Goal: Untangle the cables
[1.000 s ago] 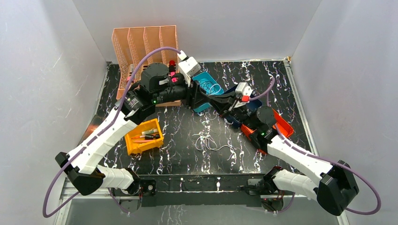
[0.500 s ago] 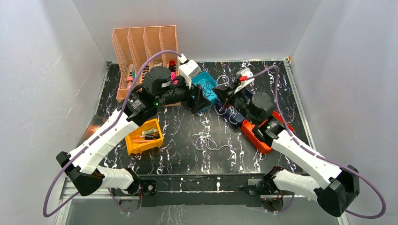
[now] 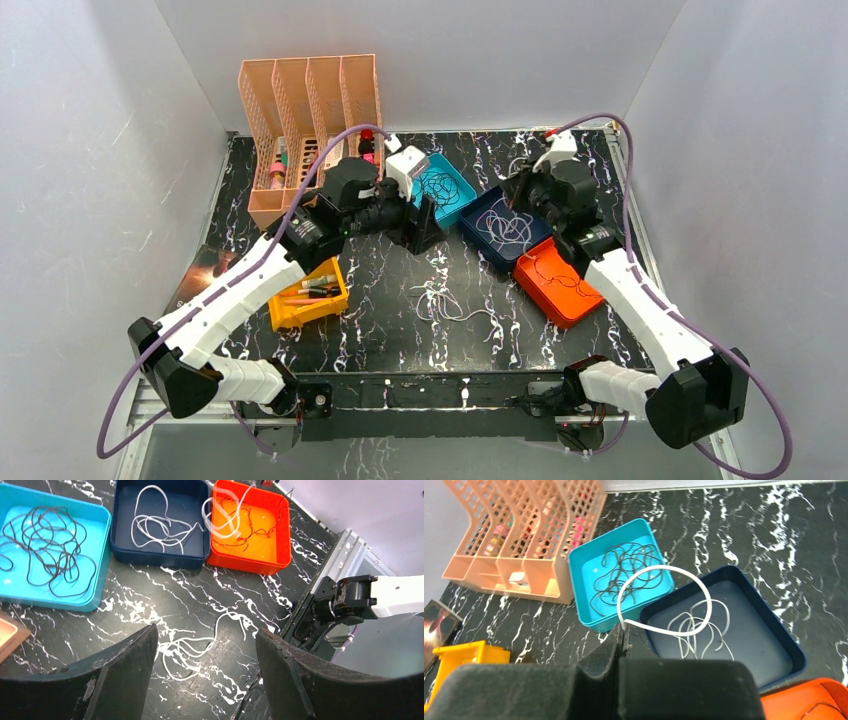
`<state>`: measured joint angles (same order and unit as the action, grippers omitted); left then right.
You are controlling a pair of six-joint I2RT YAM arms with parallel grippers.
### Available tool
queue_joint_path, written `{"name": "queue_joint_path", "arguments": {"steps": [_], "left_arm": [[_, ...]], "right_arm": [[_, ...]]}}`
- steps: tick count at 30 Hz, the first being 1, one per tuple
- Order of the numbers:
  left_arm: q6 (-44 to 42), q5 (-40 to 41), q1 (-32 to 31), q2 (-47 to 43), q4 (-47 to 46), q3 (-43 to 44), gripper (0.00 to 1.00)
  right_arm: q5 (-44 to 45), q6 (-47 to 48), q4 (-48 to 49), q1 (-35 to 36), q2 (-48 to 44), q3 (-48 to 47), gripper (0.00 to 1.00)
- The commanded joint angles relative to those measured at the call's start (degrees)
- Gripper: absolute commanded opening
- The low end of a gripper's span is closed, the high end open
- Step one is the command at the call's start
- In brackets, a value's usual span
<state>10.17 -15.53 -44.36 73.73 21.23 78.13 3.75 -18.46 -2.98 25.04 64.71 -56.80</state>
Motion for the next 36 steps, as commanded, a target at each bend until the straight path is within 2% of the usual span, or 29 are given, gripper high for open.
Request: {"name": "queue_joint_path", "arguments": {"steps": [1,12,23,36], "left_arm": [[1.7,3.1,0.2,-1.1,0.0,-1.9,0.71],[2.7,3.6,0.3,0.5,-0.2,-4.1,0.74],[2.7,7.7,0.3,0.0,1.8,-7.3,0.79],[2.9,8.2,0.3,0.3,2.3,-8.1,0.8]], "right_arm": [[-2.9,-3.1,-0.9,-4.7,0.2,-3.2,0.0],[-6.7,-4.7,4.8,-8.5,5.3,-4.9,0.0],[-10.4,-3.5,9.9,-10.9,12.5,-8.6,0.0],[-8.9,-2.2,11.4,-12.8,18.2,-11.4,0.01]]}}
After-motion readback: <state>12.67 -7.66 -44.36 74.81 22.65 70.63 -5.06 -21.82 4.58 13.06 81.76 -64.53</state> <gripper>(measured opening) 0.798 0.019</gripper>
